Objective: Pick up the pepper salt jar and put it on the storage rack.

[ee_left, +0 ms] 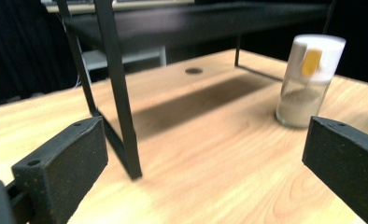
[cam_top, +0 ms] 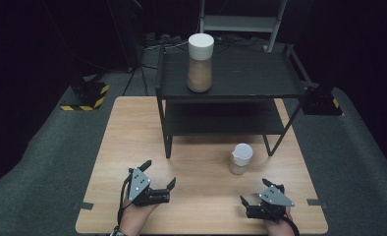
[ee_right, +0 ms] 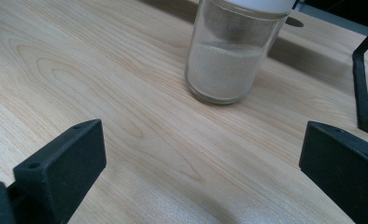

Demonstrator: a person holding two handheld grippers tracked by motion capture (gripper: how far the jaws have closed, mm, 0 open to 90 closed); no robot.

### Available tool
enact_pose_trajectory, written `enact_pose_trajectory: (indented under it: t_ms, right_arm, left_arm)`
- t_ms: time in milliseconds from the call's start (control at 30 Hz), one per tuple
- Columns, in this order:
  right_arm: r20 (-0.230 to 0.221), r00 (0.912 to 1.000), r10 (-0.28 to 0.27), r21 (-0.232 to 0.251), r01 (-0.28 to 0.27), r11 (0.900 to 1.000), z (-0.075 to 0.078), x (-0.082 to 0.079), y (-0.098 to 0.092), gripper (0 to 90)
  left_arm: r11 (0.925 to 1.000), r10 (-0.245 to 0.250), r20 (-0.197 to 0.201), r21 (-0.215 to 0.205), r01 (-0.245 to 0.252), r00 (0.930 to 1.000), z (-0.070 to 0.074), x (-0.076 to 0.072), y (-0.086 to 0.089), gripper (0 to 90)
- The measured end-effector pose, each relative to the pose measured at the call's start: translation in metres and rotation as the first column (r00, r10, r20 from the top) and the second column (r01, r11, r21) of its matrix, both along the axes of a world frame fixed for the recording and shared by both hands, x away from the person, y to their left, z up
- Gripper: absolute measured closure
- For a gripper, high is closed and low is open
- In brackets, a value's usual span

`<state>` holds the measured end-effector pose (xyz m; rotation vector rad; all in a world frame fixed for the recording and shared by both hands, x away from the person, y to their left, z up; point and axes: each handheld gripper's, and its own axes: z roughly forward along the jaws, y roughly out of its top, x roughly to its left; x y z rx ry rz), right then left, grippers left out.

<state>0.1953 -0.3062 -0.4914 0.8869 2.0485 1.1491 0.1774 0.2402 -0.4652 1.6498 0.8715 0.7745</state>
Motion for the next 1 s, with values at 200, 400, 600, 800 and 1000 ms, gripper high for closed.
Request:
enact_pose_trajectory:
  t_ms: [200, 400, 600, 800, 1000]
  right_arm:
    - [0.010, 1.0000, 0.001, -0.006, -0.001, 1.000, -0.001, -0.001, 0.001, 0.0]
    - [0.015, 0.9999, -0.006, -0.023, 0.006, 1.000, -0.001, -0.003, 0.005, 0.0]
    - [0.012, 0.9999, -0.010, -0.026, 0.010, 1.000, 0.000, -0.003, 0.006, 0.0]
    - [0.012, 0.9998, -0.015, -0.027, 0.015, 1.000, 0.000, -0.003, 0.006, 0.0]
    - [0.004, 0.9997, -0.023, 0.012, 0.023, 1.000, -0.001, -0.002, 0.000, 0.0]
  left_arm:
    - [0.9994, 0.001, -0.059, 0.033, 0.001, 0.9983, -0.017, -0.002, 0.004, 0.4]
    - [0.9959, 0.001, -0.097, 0.090, 0.008, 0.9953, -0.025, -0.002, 0.005, 0.4]
    - [0.9902, 0.013, -0.148, 0.140, 0.008, 0.9889, -0.027, 0.002, 0.003, 0.4]
    - [0.9815, 0.018, -0.134, 0.191, 0.008, 0.9908, -0.025, 0.000, -0.004, 0.4]
    - [0.9734, 0.026, -0.114, 0.229, 0.001, 0.9931, -0.026, -0.005, -0.009, 0.4]
